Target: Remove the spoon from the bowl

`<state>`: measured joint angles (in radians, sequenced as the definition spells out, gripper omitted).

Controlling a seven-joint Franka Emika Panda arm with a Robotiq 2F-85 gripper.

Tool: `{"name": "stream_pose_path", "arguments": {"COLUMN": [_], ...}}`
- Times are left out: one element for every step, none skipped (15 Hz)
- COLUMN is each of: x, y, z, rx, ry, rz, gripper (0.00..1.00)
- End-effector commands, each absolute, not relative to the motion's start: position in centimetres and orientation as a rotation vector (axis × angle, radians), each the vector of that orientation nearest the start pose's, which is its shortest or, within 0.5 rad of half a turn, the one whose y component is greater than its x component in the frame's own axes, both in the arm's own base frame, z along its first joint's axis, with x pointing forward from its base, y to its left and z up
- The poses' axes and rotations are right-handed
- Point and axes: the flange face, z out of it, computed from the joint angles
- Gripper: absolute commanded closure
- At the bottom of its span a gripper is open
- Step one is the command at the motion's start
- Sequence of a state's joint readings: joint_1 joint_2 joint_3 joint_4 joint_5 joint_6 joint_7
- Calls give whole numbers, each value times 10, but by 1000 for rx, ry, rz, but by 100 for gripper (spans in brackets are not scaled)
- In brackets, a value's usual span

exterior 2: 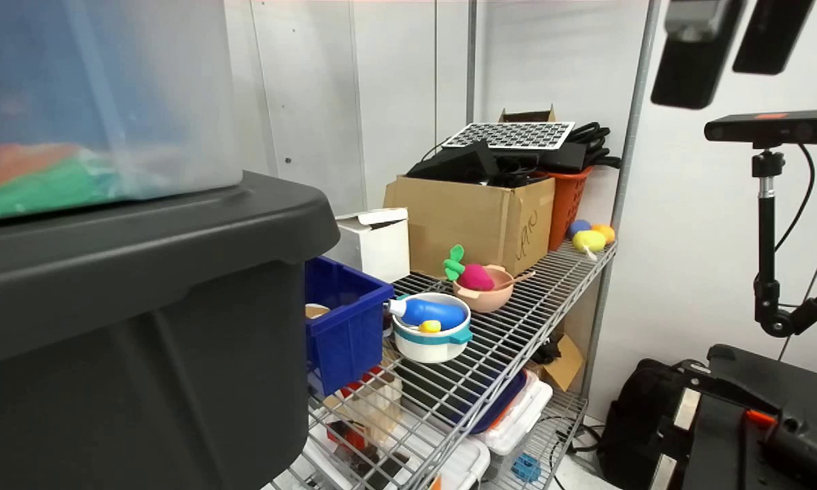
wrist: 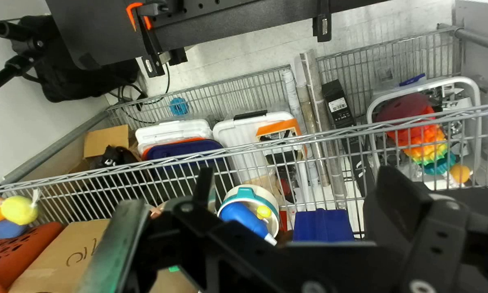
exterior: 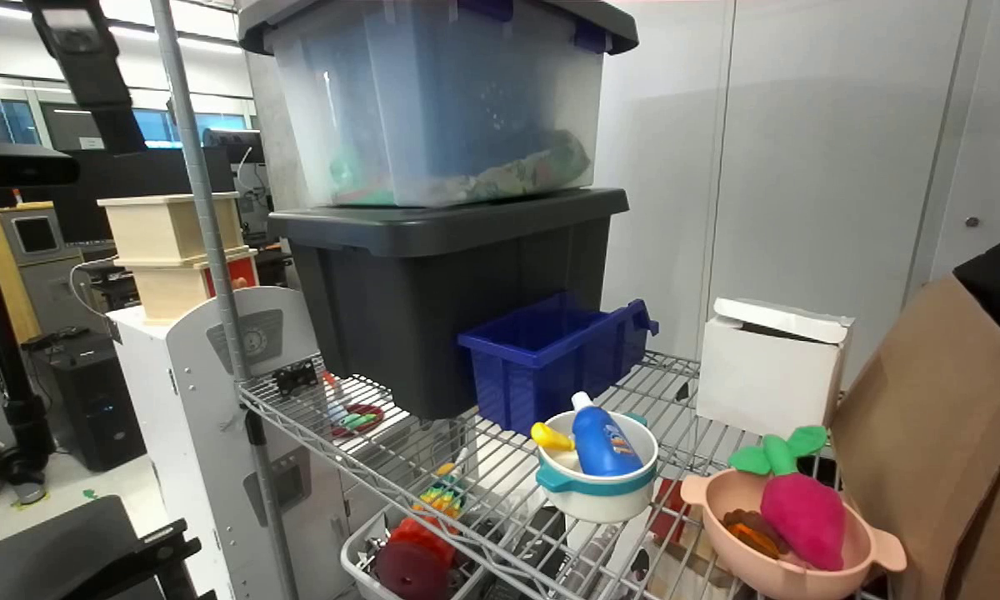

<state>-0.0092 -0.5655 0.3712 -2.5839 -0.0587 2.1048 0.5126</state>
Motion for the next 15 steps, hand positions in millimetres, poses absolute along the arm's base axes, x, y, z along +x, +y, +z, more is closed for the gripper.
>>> {"name": "stream_pose_path", "arguments": {"x": [359, 359, 359, 359, 359, 359, 359, 359, 359, 359, 359, 363, 367, 372, 381], "y": [134, 134, 134, 134, 134, 134, 134, 134, 134, 134, 134, 132, 129, 128, 125], "z": [440, 440, 440, 440, 440, 440, 440, 440, 440, 440, 440, 437, 434, 430, 423], "rx": [-3326, -3326, -3326, -3326, -3326, -3326, -3326, -3326, -3326, -3326, -3326, -3331, -3325, -3311, -3307], "ry": [284, 284, 284, 284, 284, 284, 284, 284, 284, 284, 284, 291, 285, 263, 247], "rz": [-244, -244, -244, -244, -244, -244, -244, -244, -244, -244, -244, -235, -216, -197, -179], "gripper": [0, 0, 0, 0, 0, 0, 0, 0, 0, 0, 0, 0, 0, 0, 0]}}
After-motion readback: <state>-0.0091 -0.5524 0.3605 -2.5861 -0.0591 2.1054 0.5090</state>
